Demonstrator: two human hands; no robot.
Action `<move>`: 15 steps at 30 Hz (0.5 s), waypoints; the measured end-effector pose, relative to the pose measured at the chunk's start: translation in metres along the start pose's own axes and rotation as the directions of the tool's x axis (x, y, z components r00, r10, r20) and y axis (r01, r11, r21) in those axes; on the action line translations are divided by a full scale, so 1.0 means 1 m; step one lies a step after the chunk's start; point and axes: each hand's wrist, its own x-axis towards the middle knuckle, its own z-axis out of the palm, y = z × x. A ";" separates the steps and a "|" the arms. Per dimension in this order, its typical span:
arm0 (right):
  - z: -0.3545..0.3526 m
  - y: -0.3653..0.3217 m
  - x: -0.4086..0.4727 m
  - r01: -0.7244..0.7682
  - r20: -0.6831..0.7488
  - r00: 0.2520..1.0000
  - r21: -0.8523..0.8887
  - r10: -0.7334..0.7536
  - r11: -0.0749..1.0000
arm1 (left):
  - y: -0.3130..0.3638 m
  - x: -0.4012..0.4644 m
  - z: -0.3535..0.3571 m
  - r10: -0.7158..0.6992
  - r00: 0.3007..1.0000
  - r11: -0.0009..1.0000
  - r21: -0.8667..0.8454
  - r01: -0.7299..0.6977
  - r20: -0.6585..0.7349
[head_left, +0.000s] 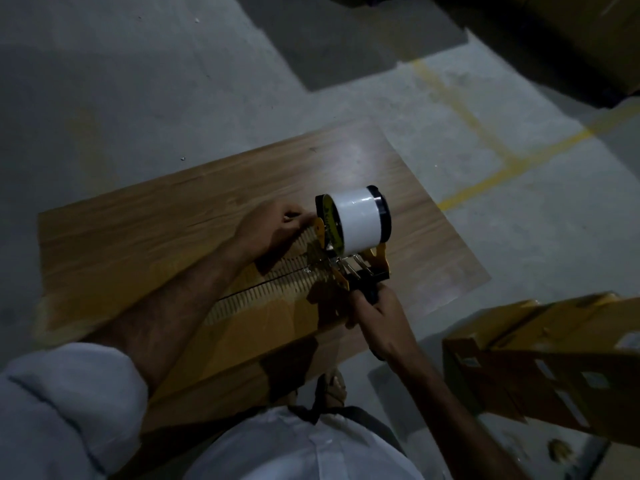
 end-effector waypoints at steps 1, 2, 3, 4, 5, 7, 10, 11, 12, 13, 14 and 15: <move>0.001 -0.002 0.006 0.015 0.012 1.000 -0.010 -0.015 1.000 | -0.001 0.001 -0.002 0.011 0.999 1.000 0.020 -0.010 -0.040; 0.002 -0.005 0.014 0.028 0.028 0.999 -0.018 -0.028 0.999 | -0.002 0.004 -0.004 0.021 0.996 0.999 0.033 -0.018 -0.085; 0.002 -0.010 0.024 0.035 0.045 0.998 -0.021 -0.034 0.999 | -0.004 0.007 -0.007 0.034 0.990 0.998 0.052 -0.028 -0.138; 0.003 -0.015 0.035 0.038 0.066 0.997 -0.010 -0.037 0.999 | -0.006 0.010 -0.010 0.055 0.981 0.996 0.082 -0.040 -0.185; 0.003 -0.022 0.046 0.039 0.092 0.995 0.012 -0.040 0.999 | -0.008 0.012 -0.013 0.076 0.975 0.992 0.113 -0.053 -0.209; 0.002 -0.031 0.061 0.031 0.148 0.988 0.059 -0.039 0.998 | -0.014 0.011 -0.013 0.099 0.976 0.987 0.145 -0.071 -0.196; -0.003 -0.031 0.065 0.028 0.221 0.974 0.106 -0.051 0.994 | -0.021 0.007 -0.011 0.085 0.974 0.986 0.158 -0.052 -0.208; -0.003 -0.030 0.063 0.030 0.230 0.972 0.111 -0.055 0.993 | -0.021 0.007 -0.011 0.076 0.973 0.987 0.156 -0.042 -0.216; -0.003 -0.028 0.061 0.029 0.236 0.970 0.119 -0.056 0.992 | -0.021 0.007 -0.011 0.079 0.970 0.985 0.169 -0.041 -0.229; -0.002 -0.026 0.060 0.033 0.236 0.970 0.119 -0.060 0.992 | -0.020 0.007 -0.011 0.096 0.966 0.979 0.200 -0.047 -0.241; -0.001 -0.025 0.060 0.044 0.228 0.971 0.102 -0.067 0.994 | -0.021 0.009 -0.009 0.125 0.960 0.969 0.238 -0.064 -0.252; -0.002 -0.024 0.059 0.056 0.219 0.973 0.074 -0.071 0.996 | -0.020 0.010 -0.009 0.142 0.957 0.961 0.265 -0.072 -0.252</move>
